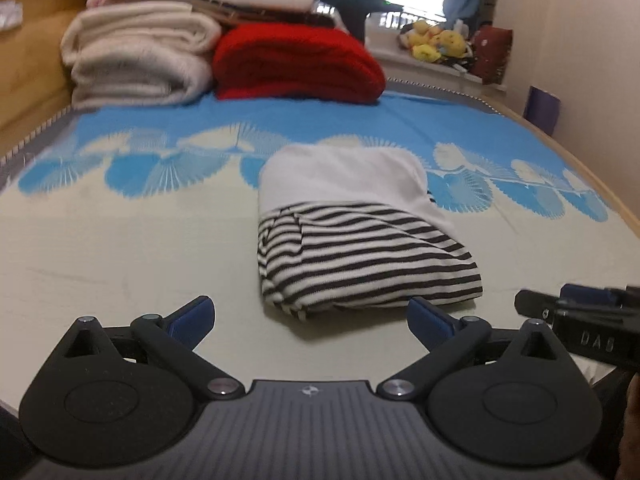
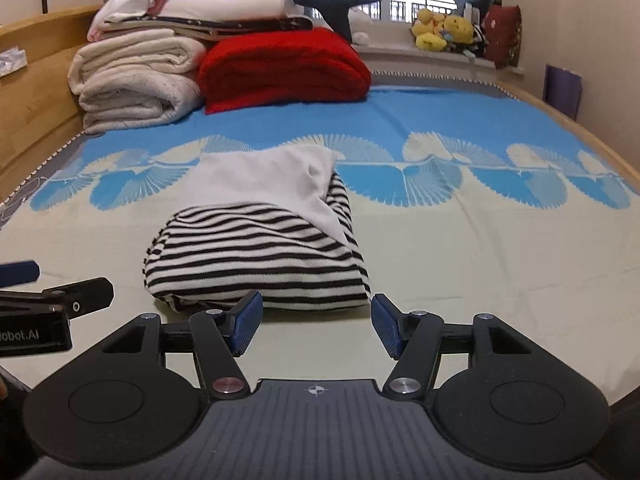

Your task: Fold small clothes

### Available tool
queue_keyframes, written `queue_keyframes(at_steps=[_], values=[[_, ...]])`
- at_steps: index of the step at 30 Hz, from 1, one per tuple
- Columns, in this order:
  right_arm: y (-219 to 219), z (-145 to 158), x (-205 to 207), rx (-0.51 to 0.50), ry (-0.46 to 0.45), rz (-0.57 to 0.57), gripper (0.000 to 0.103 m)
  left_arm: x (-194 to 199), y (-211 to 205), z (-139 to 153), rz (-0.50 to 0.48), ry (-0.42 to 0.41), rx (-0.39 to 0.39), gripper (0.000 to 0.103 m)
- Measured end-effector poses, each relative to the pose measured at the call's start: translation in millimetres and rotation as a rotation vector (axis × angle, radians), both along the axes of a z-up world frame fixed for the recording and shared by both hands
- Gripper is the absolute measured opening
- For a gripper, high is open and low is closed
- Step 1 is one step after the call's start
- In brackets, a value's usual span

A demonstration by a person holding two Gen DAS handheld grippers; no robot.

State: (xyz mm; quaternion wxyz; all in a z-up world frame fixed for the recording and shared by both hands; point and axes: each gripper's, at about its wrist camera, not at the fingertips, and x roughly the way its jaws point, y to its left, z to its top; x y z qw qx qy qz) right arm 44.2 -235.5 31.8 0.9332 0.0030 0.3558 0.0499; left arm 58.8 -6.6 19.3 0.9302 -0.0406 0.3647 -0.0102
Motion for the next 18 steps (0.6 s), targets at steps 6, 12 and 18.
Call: queue_keyframes(at_steps=[6, 12, 18], values=[[5.3, -4.9, -0.4, -0.018, 0.007, 0.022, 0.062, 1.0, 0.7, -4.5, 0.001, 0.025, -0.017, 0.102], [7.2, -7.1, 3.6, -0.019, 0.016, 0.024, 0.062, 0.8, -0.7, -6.6, 0.012, 0.023, -0.013, 0.102], [9.4, -5.9, 4.4, -0.011, 0.012, 0.033, 0.062, 3.0, 0.2, -9.2, 0.009, 0.034, -0.014, 0.102]])
